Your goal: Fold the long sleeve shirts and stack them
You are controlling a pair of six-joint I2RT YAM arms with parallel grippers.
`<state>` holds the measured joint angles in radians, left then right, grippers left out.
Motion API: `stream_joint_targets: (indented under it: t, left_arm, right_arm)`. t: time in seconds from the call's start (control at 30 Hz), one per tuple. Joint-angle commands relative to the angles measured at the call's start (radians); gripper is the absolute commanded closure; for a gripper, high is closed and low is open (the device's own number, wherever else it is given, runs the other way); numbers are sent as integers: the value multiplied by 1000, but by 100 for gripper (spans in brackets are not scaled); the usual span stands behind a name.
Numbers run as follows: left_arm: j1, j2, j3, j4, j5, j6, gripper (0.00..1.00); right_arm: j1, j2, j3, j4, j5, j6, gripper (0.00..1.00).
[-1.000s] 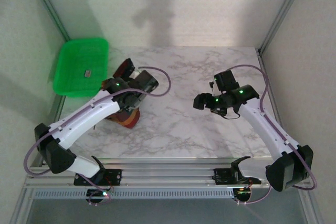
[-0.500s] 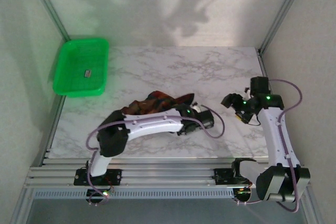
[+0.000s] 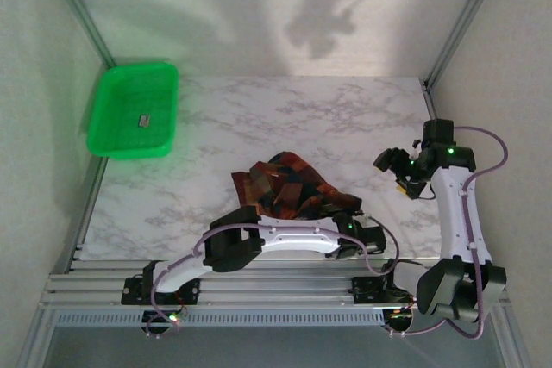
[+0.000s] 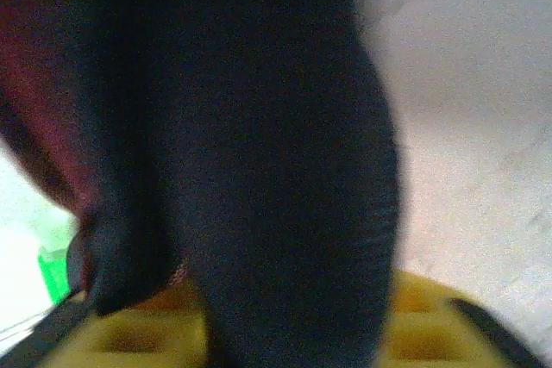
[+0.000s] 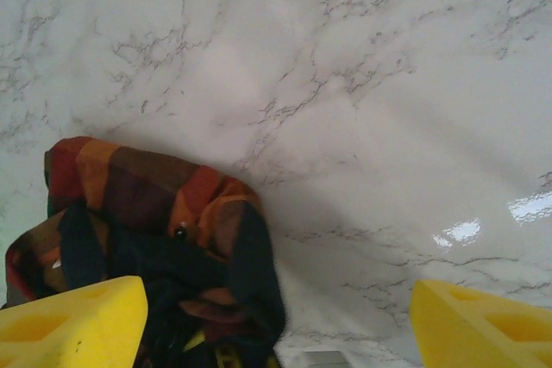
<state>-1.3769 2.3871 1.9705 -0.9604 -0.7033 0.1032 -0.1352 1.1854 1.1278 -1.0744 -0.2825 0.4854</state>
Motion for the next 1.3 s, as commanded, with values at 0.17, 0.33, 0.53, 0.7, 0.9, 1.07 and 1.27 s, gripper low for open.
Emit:
stream_joint_targets:
  t: [0.17,0.33,0.53,0.7,0.9,1.07,1.27]
  left_arm:
    - [-10,-75,226,22,8,-148,0]
    - [19,-335,116,100,198,-269,0]
    - [172,-808,-378,299,398,-515,0]
    - [480,-1282,-914,549,668,-825,0]
    - [718,-1528,-1336,728,890,-1067,0]
    - [809,-1484,-1486,947,957,-1190,0]
    - [846,-1343,-1580,1214,1034,-1262,0]
  right_arm:
    - [-22,24,106,-93,32,-77,19]
    - [-21,16,96,-79,9,-55,19]
    - [-21,-31,8,-34,-50,-28,19]
    - [113,-83,-143,-31,-157,57,16]
    - [197,-260,-425,42,-173,263,18]
    - [256,-225,-512,195,-229,333,18]
    - [279,-112,-553,326,-188,381,19]
